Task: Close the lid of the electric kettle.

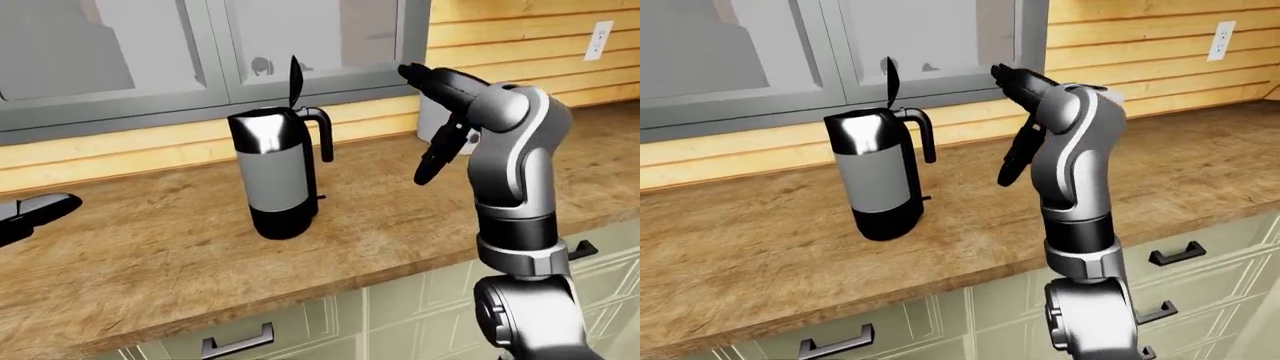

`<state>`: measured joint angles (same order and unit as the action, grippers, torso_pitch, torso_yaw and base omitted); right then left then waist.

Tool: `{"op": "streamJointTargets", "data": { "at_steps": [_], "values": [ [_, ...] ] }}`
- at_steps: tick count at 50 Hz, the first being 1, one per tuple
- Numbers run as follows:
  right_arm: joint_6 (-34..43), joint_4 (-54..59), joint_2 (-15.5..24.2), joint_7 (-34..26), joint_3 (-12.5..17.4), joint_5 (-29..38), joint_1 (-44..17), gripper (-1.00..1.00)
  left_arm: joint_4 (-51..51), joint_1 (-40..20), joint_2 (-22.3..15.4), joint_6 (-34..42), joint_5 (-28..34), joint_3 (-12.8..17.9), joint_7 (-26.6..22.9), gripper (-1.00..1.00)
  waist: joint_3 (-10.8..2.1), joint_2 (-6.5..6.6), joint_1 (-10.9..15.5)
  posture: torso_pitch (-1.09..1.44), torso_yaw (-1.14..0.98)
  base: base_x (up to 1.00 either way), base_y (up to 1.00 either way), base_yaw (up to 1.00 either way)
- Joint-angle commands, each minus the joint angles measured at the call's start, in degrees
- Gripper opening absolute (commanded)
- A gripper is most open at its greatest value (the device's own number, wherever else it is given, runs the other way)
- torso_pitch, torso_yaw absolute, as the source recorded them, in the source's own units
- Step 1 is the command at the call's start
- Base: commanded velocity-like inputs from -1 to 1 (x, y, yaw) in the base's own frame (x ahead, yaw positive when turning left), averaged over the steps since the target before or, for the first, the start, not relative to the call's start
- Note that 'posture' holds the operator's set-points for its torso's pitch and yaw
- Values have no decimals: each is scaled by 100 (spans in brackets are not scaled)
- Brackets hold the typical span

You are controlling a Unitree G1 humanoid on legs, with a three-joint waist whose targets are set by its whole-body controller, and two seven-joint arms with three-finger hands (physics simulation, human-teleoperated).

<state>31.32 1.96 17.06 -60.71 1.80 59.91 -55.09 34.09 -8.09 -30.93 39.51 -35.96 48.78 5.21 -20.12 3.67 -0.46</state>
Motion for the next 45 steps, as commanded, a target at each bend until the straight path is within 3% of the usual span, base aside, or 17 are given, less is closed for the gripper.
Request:
{"op": "streamJointTargets", "data": {
  "at_steps": [1,13,26,45],
  "values": [
    [-172,-50,28,14,48,101,-278,100,97,-111,-111,-140,0,18,-18,100,-1,16,0,-57,0,0,0,0],
    [-469,676,-195,-44,-83,351,-806,100,72,-106,-83,-175,19,0,-34,100,8,59,-22,-57,0,0,0,0],
    [-667,1403,-170,-182,-109,387,-1387,100,81,-94,-84,-160,-4,24,-42,100,24,67,-12,-57,0,0,0,0],
    [-947,2843,-364,262,-242,377,-2097,100,86,-90,-68,-188,11,-7,-39,100,21,103,-1,-57,0,0,0,0]
  ]
}}
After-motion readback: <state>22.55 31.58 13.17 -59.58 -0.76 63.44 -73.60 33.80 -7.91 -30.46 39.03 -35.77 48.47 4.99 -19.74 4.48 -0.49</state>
